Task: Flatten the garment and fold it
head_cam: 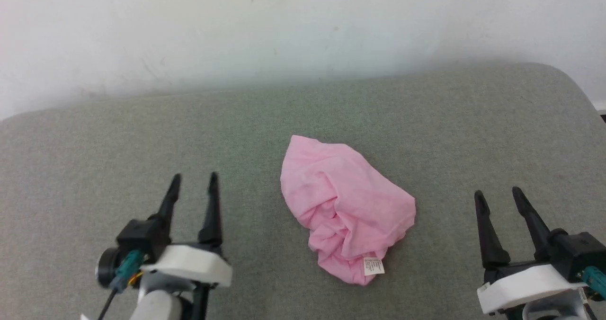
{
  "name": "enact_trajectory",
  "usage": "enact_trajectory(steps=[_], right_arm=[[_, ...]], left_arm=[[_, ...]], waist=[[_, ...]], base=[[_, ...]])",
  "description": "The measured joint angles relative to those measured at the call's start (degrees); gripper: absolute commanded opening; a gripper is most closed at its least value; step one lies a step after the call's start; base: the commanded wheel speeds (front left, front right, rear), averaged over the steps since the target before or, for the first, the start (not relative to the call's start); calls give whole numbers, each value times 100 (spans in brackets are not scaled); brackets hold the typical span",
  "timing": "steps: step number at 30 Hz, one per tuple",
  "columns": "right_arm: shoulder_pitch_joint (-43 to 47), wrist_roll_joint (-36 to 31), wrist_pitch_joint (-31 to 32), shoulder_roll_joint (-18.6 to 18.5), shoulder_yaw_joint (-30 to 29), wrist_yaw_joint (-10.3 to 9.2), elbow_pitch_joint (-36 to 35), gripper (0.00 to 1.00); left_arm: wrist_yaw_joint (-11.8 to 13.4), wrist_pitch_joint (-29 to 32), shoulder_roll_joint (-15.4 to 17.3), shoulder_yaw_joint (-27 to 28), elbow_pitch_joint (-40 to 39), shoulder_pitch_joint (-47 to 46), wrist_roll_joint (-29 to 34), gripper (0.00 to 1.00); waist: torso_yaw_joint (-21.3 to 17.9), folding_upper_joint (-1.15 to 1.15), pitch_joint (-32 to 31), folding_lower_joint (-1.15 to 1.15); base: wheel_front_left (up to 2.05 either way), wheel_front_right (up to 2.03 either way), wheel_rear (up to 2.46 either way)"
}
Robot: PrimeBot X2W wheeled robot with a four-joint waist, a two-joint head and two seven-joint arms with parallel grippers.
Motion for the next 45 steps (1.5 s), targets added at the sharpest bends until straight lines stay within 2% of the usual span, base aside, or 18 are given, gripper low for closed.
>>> enact_trajectory(steps=[6, 11, 16, 20, 27, 28, 29, 30, 34, 38, 41, 45], right_arm=[[103, -44, 171, -2, 26, 0, -42, 100], [100, -44, 617, -46, 409, 0, -47, 100], [-42, 374, 1680, -546, 1199, 1, 299, 100], [-392, 799, 2294, -921, 1679, 0, 634, 100], [-996, 1389, 2635, -1211, 2317, 0, 1088, 100], [-1081, 1440, 2657, -1222, 2354, 0, 1167, 82], [-1164, 1472, 2693, -1240, 2397, 1, 1262, 46], [-1234, 1507, 2711, -1268, 2458, 0, 1336, 0], [-1469, 1566, 2736, -1371, 2565, 0, 1408, 0], [-1647, 1368, 2393, -1536, 2280, 1, 1106, 0], [-1699, 1068, 2009, -1561, 1583, 2, 661, 0], [-1425, 525, 1645, -1348, 138, 1, -25, 0]], left_arm=[[26, 1, 192, 582, -93, 519, 0, 100], [15, 1, 189, 724, -261, 798, 43, 100], [-48, 1, 57, 727, -319, 826, 107, 100], [-135, 0, -76, 727, -325, 816, 122, 100], [-272, 0, -198, 804, -244, 772, 183, 100], [-288, 1, -213, 824, -231, 767, 205, 100], [-294, 1, -229, 834, -215, 760, 213, 100], [-301, 1, -243, 845, -198, 749, 215, 100], [-343, 0, -294, 873, -181, 723, 263, 100], [-361, 0, -335, 940, -176, 723, 314, 100], [-389, 1, -369, 981, -174, 723, 350, 100], [-426, 1, -399, 1033, -159, 722, 411, 100]], waist=[[120, 0, -46, 0], [257, 0, -64, 0], [361, 0, -33, 0], [436, 0, 4, 1], [516, 0, 54, 1], [515, 0, 61, 1], [511, 0, 65, 1], [510, 0, 66, 1], [493, 0, 81, 1], [432, 0, 95, 1], [365, 0, 104, 1], [257, 0, 126, 1]], base=[[0, 0, 0], [0, 0, 0], [0, 0, 0], [0, 0, 0], [0, 0, 0], [0, 0, 0], [0, 0, 0], [0, 0, 0], [0, 0, 0], [0, 0, 0], [0, 0, 0], [0, 0, 0]])
